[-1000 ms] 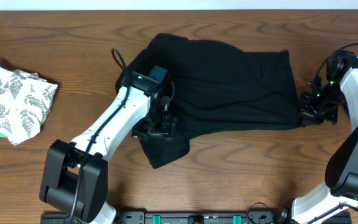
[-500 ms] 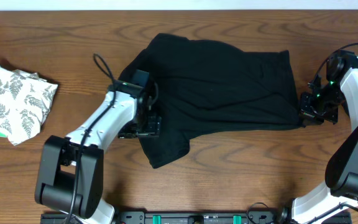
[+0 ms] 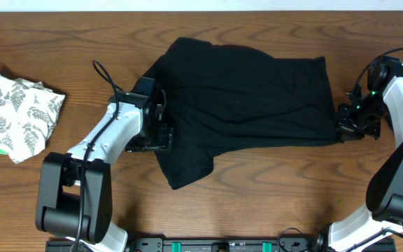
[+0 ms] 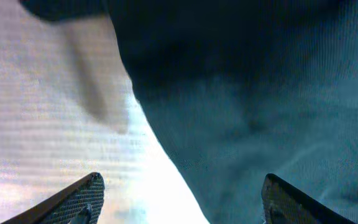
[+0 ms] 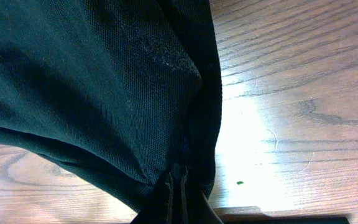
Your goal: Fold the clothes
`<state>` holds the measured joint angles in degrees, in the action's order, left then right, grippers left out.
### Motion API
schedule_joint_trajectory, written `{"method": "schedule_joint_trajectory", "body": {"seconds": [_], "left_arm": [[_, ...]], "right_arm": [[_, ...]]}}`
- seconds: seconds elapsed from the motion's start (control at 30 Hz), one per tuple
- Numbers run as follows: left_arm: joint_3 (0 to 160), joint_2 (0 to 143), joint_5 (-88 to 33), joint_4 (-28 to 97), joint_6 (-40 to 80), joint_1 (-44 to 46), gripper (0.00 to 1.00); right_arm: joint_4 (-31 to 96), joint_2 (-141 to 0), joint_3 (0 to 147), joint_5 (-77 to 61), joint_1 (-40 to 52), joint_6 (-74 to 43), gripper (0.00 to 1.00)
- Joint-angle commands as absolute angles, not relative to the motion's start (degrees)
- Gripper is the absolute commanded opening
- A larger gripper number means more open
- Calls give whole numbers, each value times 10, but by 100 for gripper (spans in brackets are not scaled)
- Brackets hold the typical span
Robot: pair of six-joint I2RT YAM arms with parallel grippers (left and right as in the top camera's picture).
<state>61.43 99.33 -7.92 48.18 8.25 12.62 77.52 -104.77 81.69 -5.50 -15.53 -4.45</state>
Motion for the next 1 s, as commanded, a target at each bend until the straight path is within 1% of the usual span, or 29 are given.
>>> {"method": "schedule_joint_trajectory", "body": {"seconds": [0.0,0.1,0.37,0.57,0.73,0.87,0.93,0.97], "left_arm": [[599,1000,-121,462,47,123,82],[590,1000,-151,433,44,123,82],[588,1004,-150,414,45,123,83],[588,1038,-147,412,45,123,83],[588,1068,-119,410,52,123,83],[588,1082,-131,403,56,123,83],[588,1082,-145,399,56,123,77],[588,1082,-149,397,56,123,68]], "right_arm": [[776,-1042,823,-45,-160,-35,1],[776,-1042,823,-45,-160,-35,1],[780,-1042,823,-45,-160,-31,1],[780,-1042,823,-45,-160,-31,1],[780,-1042,823,-45,-160,-31,1],[780,-1042,823,-45,-160,-31,1],[780,-1042,823,-45,-160,-31,1],[780,-1042,823,-45,-160,-31,1]]}}
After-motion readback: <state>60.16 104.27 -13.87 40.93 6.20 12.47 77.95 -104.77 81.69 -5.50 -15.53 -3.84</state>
